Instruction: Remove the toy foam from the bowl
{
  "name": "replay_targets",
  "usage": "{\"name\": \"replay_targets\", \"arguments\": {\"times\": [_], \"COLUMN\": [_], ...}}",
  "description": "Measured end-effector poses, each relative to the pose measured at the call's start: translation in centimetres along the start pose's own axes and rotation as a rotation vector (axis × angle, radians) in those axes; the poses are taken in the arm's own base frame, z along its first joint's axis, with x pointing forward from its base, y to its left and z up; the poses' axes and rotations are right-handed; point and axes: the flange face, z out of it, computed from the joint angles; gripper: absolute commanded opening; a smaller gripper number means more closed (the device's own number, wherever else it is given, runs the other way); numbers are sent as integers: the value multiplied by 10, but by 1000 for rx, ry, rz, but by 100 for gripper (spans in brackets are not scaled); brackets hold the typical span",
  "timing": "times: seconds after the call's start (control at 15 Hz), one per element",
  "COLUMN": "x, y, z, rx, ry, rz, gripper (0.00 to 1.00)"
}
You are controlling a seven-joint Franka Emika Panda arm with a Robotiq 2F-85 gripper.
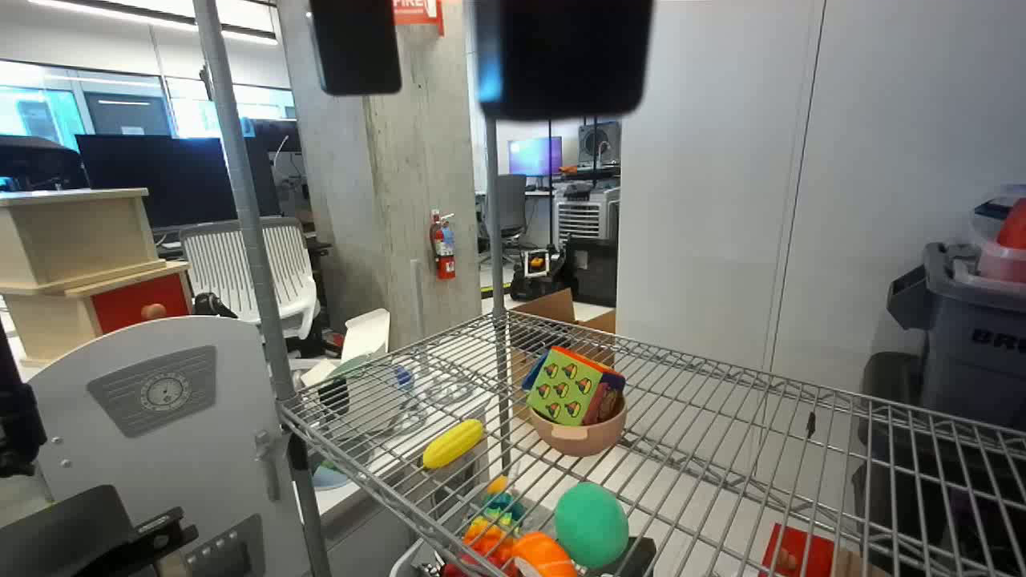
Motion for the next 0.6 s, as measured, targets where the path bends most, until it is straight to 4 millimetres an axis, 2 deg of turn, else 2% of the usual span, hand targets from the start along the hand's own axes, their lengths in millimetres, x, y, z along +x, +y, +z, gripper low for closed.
{"name": "replay_targets", "arguments": {"times": [0.4, 0.6], "x": [1, 11], "y": [-1, -18], "z": [-1, 2], "rx": [-2, 26], "ry": [2, -2], "rz": [-1, 32], "gripper": [100, 100]}}
